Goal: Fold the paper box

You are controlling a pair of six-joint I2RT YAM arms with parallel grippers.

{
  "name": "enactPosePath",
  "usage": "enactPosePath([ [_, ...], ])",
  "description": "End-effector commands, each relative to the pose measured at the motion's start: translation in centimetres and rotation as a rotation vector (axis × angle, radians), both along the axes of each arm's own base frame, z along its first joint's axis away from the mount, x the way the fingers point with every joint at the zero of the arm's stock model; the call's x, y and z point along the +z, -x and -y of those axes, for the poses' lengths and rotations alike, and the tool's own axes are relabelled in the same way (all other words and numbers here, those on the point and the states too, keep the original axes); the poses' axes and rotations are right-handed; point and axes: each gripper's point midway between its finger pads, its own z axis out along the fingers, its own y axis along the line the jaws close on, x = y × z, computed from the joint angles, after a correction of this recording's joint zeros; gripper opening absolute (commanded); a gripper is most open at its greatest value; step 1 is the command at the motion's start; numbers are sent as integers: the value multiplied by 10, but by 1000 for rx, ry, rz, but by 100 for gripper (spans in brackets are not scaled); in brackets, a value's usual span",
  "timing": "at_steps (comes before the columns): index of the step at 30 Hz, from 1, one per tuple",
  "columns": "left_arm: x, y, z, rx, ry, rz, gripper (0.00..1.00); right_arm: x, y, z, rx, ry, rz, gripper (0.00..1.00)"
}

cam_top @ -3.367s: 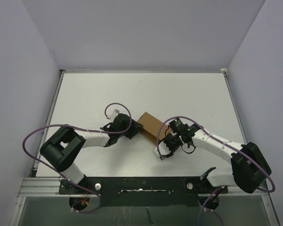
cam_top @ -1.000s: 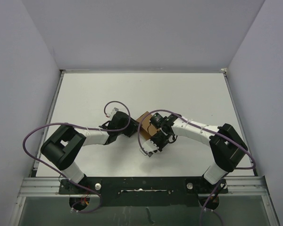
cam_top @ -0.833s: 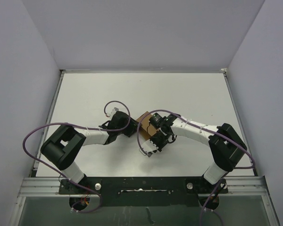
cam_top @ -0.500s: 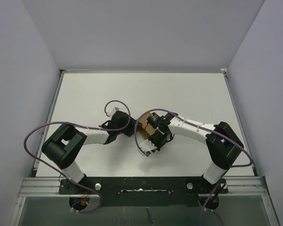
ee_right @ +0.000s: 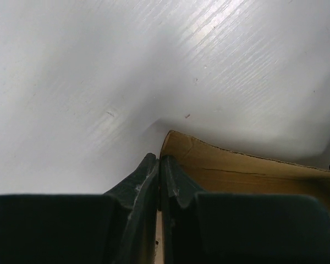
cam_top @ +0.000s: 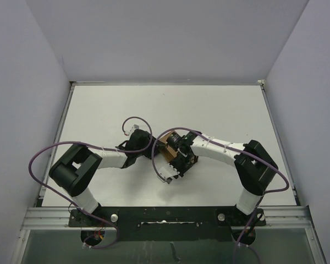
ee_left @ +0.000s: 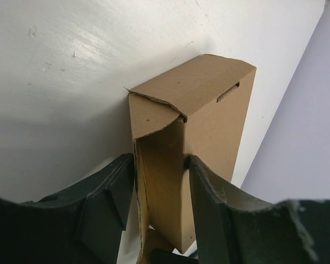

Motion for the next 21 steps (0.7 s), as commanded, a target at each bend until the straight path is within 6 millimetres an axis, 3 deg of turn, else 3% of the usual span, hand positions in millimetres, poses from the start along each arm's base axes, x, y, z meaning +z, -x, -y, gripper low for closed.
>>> enactPosePath([
  [1,-32,12,-12,-23,-92,-72,41,4,-2,-11,5,4,0,4],
  [21,-33,12,-11,-28,-79,-69,41,-1,0,-20,40,60,-14,4],
])
